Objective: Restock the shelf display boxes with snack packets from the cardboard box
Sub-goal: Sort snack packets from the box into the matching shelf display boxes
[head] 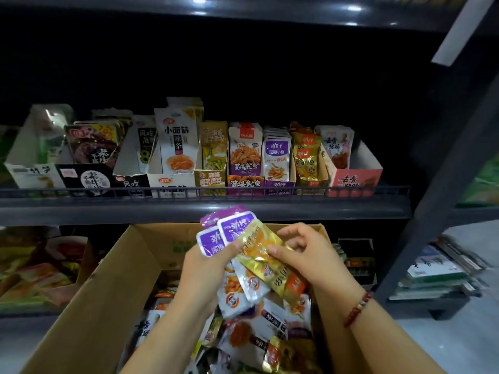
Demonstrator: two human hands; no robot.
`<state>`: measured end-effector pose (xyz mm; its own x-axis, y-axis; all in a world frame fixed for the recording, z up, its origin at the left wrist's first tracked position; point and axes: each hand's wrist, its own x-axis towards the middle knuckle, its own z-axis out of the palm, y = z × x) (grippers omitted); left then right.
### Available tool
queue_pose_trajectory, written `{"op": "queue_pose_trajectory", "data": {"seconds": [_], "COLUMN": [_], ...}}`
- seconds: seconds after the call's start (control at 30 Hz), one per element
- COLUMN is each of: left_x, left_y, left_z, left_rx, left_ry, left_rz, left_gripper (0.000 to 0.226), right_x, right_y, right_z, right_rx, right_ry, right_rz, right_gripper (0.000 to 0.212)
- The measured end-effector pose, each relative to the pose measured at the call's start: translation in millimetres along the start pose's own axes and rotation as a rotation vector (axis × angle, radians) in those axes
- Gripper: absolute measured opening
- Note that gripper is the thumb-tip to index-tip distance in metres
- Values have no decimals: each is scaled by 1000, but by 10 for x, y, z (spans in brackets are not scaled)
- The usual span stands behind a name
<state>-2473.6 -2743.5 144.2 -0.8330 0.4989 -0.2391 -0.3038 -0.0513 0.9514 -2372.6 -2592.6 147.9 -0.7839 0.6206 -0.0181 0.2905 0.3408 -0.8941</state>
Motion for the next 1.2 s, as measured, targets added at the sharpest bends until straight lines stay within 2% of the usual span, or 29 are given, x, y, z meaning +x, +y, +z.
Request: {"op": "queue_pose_trajectory", "data": {"seconds": [0.1, 0.2, 0.33, 0.53, 0.63, 0.7, 0.8, 0.9, 1.03, 1.13, 1.2], "left_x": [59, 71, 84, 167, 263, 347, 483, 657, 880, 1000, 1068], "left_y": [102, 163, 217, 256, 273, 283, 273, 241, 241, 236, 207], "left_z": [16, 79, 227, 478, 588, 655, 735, 804, 916, 998, 1042], "left_rx": [-145, -245, -318, -199, -229, -260, -279, -254, -210, -205, -205], "left_ry": [41, 37, -5, -47, -15, -3, -10, 42, 110, 102, 96], "left_rz": [-10, -47, -93, -155, -154, -158, -145, -110, -84, -75, -67], "left_gripper": [22, 27, 25, 26, 24, 19, 20, 18, 19, 20, 21], "right_x": [10, 35, 138, 377, 511, 628, 885, 1159, 1506, 1763, 1927], "right_y": [-49, -120, -231, -371, -414, -421, -409, -442, -516, -504, -461], "right_z": [-127, -214, -337, -503, -565, -615, -720, -878, -1124, -1251, -1282], "right_rx": [30, 163, 414, 408, 325, 267, 203, 68, -295, -528, -688], "right_ry": [-122, -151, 35, 234, 152, 112, 227, 357, 477, 529, 483], "right_rz": [109, 137, 155, 32, -20, -26, -81, -176, -284, -291, -275], "right_gripper": [45, 27, 15, 10, 12, 26, 45, 44, 44, 45, 44]}}
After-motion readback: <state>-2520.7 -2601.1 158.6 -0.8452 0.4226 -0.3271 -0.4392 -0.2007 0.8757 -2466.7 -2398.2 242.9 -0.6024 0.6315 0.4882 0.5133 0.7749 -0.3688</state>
